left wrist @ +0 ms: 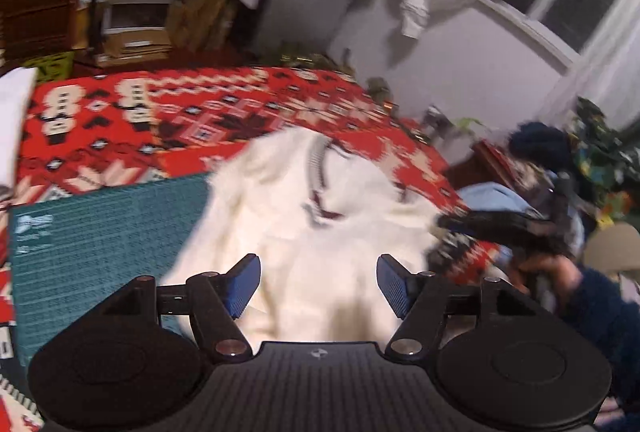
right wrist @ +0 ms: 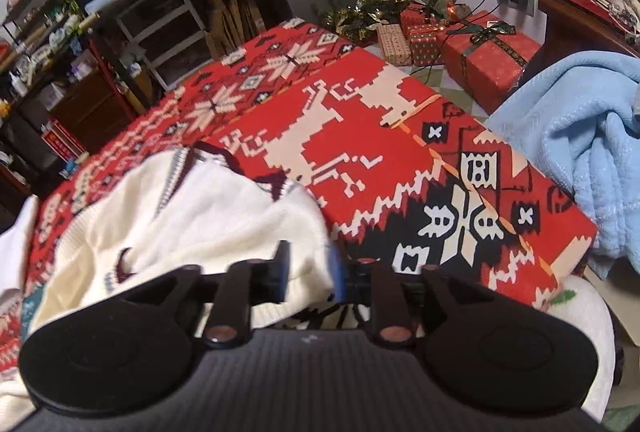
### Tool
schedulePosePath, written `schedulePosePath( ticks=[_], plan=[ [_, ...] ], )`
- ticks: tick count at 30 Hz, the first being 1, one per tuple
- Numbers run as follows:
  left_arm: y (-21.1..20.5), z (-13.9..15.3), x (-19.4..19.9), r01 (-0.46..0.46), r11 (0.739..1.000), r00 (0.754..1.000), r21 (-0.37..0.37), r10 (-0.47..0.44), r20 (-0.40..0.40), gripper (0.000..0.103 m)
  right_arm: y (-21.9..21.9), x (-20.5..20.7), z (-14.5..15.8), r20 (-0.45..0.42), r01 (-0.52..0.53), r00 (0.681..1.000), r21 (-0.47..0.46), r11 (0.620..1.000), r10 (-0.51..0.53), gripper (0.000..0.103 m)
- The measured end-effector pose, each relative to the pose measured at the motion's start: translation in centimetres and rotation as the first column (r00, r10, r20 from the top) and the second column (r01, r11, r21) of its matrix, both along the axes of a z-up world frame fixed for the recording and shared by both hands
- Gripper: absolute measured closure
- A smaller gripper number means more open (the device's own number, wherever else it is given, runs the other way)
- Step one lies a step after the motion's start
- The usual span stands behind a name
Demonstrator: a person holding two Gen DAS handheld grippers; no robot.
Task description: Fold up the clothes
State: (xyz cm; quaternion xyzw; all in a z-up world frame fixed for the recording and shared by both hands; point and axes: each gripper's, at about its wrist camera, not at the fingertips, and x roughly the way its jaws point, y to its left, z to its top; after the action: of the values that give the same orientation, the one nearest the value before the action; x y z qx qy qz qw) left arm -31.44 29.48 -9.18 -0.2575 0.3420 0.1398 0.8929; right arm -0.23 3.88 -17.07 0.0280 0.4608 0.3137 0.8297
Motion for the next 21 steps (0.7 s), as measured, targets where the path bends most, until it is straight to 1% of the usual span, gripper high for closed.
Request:
schedulePosePath(
  ticks=[1, 3, 4, 5, 6, 8, 11, 12, 13, 16, 18, 19, 20, 21],
  plan=[
    [0.5, -0.3, 0.4, -0.012, 1.000, 1.000, 0.014, 0.012, -0.015, 0.037, -0.2, -0.1, 0.4, -0.005, -0.003, 1.000, 0.012, 1.000, 0.003, 0.072],
    [1.6, -1.4, 1.5, -0.035, 0.998, 0.997, 0.048, 0.039, -0.066, 0.037, -0.6, -0.5, 0.9, -0.027, -0.001, 1.000, 0.040, 0.999, 0.002, 0.062],
    [2.1, -2.0, 2.0, -0.048, 0.997, 0.995, 0.054, 0.052, -0.082, 0.037, -0.9, -0.8, 1.2, -0.054, -0.009, 0.998, 0.066, 0.998, 0.013, 0.059],
    [2.7, -2.7, 2.4, -0.060, 0.997, 0.993, 0.056, 0.066, -0.096, 0.037, -1.2, -1.2, 1.4, -0.082, -0.018, 0.996, 0.093, 0.996, 0.026, 0.052],
    [3.2, -3.3, 2.8, -0.077, 0.996, 0.991, 0.054, 0.082, -0.105, 0.037, -1.5, -1.5, 1.6, -0.111, -0.027, 0.993, 0.120, 0.992, 0.040, 0.042],
    [4.2, -4.7, 3.8, -0.119, 0.992, 0.982, 0.039, 0.123, -0.142, 0.037, -1.4, -2.3, 1.3, -0.179, -0.049, 0.981, 0.161, 0.986, 0.078, 0.031],
    [4.7, -6.2, 5.2, -0.107, 0.994, 0.979, 0.029, 0.110, -0.169, 0.037, -0.8, -3.3, 0.5, -0.276, -0.071, 0.952, 0.215, 0.974, 0.130, 0.026],
    [4.7, -6.6, 5.6, -0.100, 0.994, 0.978, 0.034, 0.105, -0.181, 0.040, -0.6, -3.5, 0.1, -0.307, -0.071, 0.941, 0.229, 0.971, 0.142, 0.024],
    [4.6, -6.9, 6.0, -0.093, 0.995, 0.976, 0.040, 0.099, -0.194, 0.041, -0.2, -3.8, -0.2, -0.332, -0.070, 0.931, 0.237, 0.969, 0.148, 0.024],
    [4.2, -7.6, 6.5, -0.076, 0.994, 0.974, 0.073, 0.090, -0.208, 0.052, 1.0, -4.4, -1.1, -0.380, -0.078, 0.909, 0.253, 0.964, 0.173, 0.023],
    [4.0, -8.2, 6.5, -0.083, 0.991, 0.964, 0.102, 0.106, -0.242, 0.085, 2.1, -4.7, -1.6, -0.398, -0.086, 0.898, 0.260, 0.962, 0.188, 0.024],
    [4.0, -8.5, 6.5, -0.087, 0.989, 0.959, 0.117, 0.115, -0.260, 0.089, 2.7, -4.9, -1.9, -0.411, -0.088, 0.891, 0.263, 0.961, 0.194, 0.024],
    [4.0, -8.6, 6.2, -0.097, 0.987, 0.958, 0.128, 0.127, -0.256, 0.091, 3.2, -5.0, -2.1, -0.426, -0.087, 0.883, 0.265, 0.960, 0.198, 0.031],
    [4.1, -8.5, 5.8, -0.111, 0.985, 0.958, 0.135, 0.143, -0.248, 0.093, 3.6, -5.3, -2.3, -0.427, -0.090, 0.882, 0.260, 0.961, 0.198, 0.045]
  ],
)
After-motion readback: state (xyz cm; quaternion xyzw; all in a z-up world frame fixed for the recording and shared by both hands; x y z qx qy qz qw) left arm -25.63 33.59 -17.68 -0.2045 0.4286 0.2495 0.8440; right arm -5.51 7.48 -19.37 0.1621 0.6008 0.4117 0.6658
